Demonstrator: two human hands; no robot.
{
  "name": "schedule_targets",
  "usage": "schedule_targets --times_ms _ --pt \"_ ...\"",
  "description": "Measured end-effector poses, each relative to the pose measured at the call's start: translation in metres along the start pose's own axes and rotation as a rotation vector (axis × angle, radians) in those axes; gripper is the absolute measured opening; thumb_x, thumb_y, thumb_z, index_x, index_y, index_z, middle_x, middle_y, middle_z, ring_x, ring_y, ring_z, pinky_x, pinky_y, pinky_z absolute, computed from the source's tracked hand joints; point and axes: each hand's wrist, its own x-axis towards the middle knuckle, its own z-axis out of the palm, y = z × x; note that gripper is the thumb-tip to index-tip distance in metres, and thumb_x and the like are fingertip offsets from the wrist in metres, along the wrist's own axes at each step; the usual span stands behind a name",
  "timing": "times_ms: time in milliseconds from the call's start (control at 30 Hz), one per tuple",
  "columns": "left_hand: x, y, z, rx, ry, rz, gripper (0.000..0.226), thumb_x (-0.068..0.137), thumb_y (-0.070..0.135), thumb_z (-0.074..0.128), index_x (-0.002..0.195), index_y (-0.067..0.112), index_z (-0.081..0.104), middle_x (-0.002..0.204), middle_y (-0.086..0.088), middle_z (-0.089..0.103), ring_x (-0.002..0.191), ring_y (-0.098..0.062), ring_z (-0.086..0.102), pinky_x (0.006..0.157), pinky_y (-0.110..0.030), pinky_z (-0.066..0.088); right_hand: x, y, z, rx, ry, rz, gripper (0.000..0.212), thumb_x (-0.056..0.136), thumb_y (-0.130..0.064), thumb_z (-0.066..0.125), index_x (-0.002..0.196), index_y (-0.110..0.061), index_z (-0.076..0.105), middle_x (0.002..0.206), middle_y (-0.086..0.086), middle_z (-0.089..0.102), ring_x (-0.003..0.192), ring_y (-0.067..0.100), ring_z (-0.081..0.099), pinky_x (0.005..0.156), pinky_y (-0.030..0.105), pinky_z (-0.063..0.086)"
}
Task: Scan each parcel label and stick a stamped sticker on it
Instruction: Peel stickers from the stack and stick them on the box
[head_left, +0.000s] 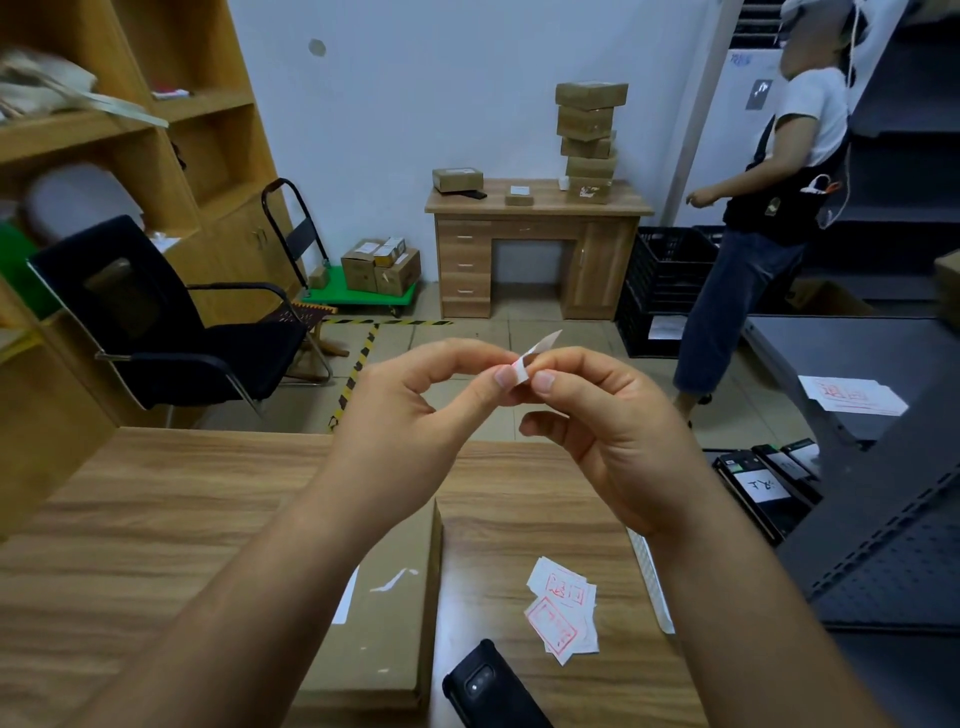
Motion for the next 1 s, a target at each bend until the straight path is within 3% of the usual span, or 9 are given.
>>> schedule_targets --times_ms 133,567,800,1000 --pt "0.0 0.0 0.0 0.028 -0.028 -0.004 0.023 0.086 0.038 0.066 0.105 0.029 0.075 0.097 0.016 0.074 0.103 -0.004 0.066 0.088 -0.025 0.051 -0.002 -0.001 -0.001 0.008 0.021 -0.002 0.009 0.084 -0.013 0.065 0.083 -0.014 0.073 0.093 0.011 0.071 0.089 0.02 0.068 0.07 0.028 0.054" --pt "0.003 0.006 0.016 0.009 -0.027 0.074 0.022 0.091 0.032 0.059 0.1 0.025 0.078 0.101 0.017 0.072 0.106 -0.005 0.064 0.087 -0.014 0.047 -0.009 -0.009 -0.012 0.065 0.02 0.027 0.008 0.08 -0.016 0.07 0.084 -0.013 0.076 0.091 0.013 0.072 0.092 0.024 0.07 0.072 0.028 0.057" --pt "-0.001 -0.013 0.049 -0.05 -0.011 0.073 0.015 0.088 0.024 0.067 0.097 0.021 0.079 0.101 0.014 0.072 0.104 -0.008 0.066 0.089 -0.017 0.048 -0.007 0.006 -0.033 0.286 0.099 0.198 0.019 0.084 -0.022 0.068 0.092 -0.006 0.061 0.086 0.009 0.066 0.083 0.019 0.067 0.072 0.028 0.058" --pt "-0.023 -0.063 0.088 -0.042 -0.02 -0.064 0.012 0.083 0.013 0.077 0.093 0.02 0.079 0.104 0.014 0.071 0.105 -0.003 0.064 0.092 -0.016 0.047 -0.014 0.05 -0.063 0.331 0.229 0.394 0.013 0.091 -0.004 0.057 0.104 -0.001 0.056 0.078 0.008 0.068 0.073 0.016 0.069 0.072 0.026 0.059"
